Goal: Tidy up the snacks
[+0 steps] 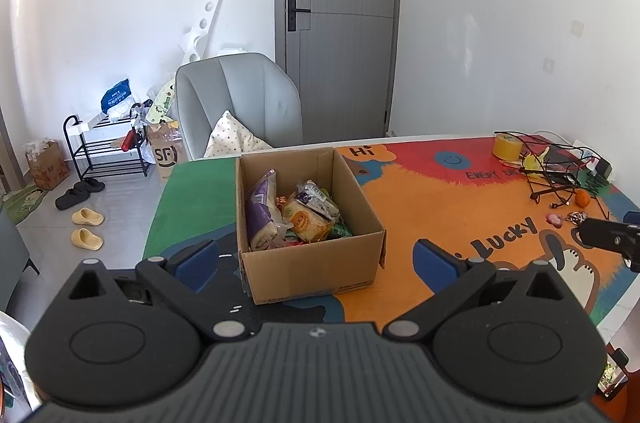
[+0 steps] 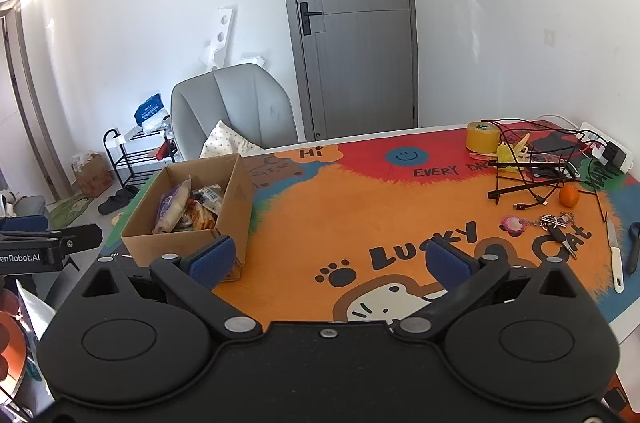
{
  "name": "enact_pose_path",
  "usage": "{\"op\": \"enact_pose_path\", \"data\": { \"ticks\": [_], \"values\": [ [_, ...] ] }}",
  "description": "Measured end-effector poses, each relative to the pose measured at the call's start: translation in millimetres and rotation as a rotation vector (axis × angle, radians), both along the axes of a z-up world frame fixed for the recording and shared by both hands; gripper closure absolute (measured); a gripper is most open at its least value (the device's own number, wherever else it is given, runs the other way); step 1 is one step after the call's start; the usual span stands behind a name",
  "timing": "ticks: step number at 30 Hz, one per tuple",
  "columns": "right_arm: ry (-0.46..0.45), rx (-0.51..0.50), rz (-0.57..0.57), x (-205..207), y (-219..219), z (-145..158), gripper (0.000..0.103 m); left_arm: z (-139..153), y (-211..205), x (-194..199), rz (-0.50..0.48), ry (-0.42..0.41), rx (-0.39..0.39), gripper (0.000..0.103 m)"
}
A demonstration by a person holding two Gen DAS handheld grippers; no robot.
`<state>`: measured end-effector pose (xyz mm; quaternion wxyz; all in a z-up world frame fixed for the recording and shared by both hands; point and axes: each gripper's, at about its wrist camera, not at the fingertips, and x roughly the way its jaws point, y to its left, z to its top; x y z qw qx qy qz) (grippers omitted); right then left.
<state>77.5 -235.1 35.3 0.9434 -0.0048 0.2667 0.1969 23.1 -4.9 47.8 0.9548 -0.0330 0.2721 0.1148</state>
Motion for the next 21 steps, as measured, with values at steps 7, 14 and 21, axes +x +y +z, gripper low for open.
{"op": "enact_pose_path", "data": {
  "ticks": [7,14,21],
  "values": [
    [-0.007,-0.004,0.005,-1.2,1.1,0.9,0.000,0.0,0.4,0.1,-0.001,0.000,0.000,0.000],
    [-0.008,-0.006,0.003,-0.4,1.2,0.7,0.000,0.0,0.3,0.4,0.001,0.001,-0.001,0.000],
    [-0.010,-0.006,0.003,-1.2,1.7,0.1,0.000,-1.9,0.7,0.4,-0.007,0.001,-0.007,0.000]
  ]
}}
